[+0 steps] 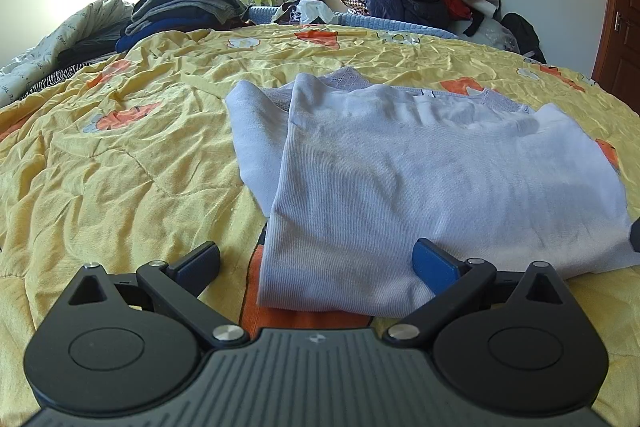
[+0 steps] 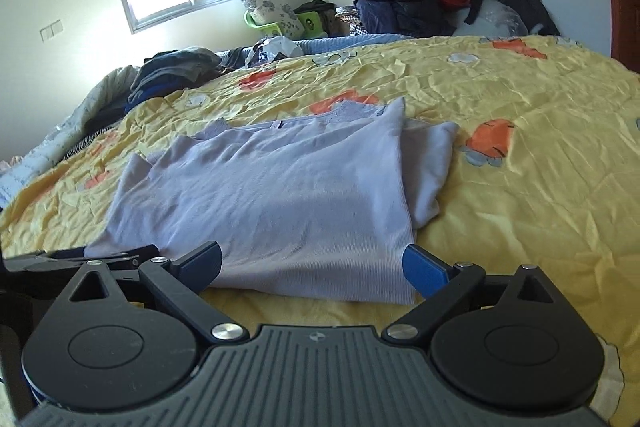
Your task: Fold small clothes
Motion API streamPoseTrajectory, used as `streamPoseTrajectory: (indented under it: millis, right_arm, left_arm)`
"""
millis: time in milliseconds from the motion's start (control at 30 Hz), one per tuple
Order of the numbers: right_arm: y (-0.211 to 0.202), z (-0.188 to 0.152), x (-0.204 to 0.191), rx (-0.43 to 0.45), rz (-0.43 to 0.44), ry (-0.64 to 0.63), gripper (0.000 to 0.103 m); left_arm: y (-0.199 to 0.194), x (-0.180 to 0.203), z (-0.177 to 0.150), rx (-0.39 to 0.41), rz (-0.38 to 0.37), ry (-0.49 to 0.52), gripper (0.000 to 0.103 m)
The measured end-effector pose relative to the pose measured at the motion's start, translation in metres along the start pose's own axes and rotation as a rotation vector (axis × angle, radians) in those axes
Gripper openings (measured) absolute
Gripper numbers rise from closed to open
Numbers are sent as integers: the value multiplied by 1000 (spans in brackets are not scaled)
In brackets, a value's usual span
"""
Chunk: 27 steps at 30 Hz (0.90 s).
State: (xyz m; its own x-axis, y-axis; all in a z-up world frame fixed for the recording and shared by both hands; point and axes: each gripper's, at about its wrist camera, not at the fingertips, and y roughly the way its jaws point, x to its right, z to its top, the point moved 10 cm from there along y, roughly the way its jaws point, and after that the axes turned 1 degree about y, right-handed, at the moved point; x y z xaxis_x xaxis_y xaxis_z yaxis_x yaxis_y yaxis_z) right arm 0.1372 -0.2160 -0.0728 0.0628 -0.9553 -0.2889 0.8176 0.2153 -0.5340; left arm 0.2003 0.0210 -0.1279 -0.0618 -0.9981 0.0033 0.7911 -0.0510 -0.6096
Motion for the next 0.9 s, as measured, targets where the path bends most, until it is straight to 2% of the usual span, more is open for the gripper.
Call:
streamPoseTrajectory:
  millis: [133, 167, 233, 267, 300, 367, 467, 533, 600, 700, 900]
  right_arm:
    - [-11, 3, -12, -51, 75, 163, 98]
    - [-17, 6, -21, -64, 128, 223, 98]
    - [-33, 16, -48, -69, 320, 312, 99]
    - [-39, 21, -60, -65, 384, 324, 99]
    - [-44, 25, -69, -52, 408, 310, 100]
    - [-45, 30, -79, -4, 348, 200, 102]
    - [-28, 21, -71, 44, 76, -32, 102]
    - [-13, 8, -65, 44, -29, -146, 102]
    - [0, -7, -60, 10, -52, -177, 102]
    - [10, -22, -57, -34, -21, -137, 102]
    - [7, -20, -64, -11, -4, -150, 102]
  left_arm:
    - [1, 1, 0, 0, 0, 0, 103]
    - [0, 0, 0, 0, 0, 0, 103]
    - [0, 0, 0, 0, 0, 0, 103]
    - [1, 1, 0, 0, 0, 0, 103]
    - [0, 0, 0, 0, 0, 0, 103]
    - [0, 0, 0, 0, 0, 0, 103]
    - [1, 1, 0, 0, 0, 0, 103]
    - [0, 0, 0, 0, 0, 0, 103]
    - [0, 0, 0, 0, 0, 0, 103]
    - [0, 0, 0, 0, 0, 0, 103]
    - [0, 0, 0, 0, 0, 0, 103]
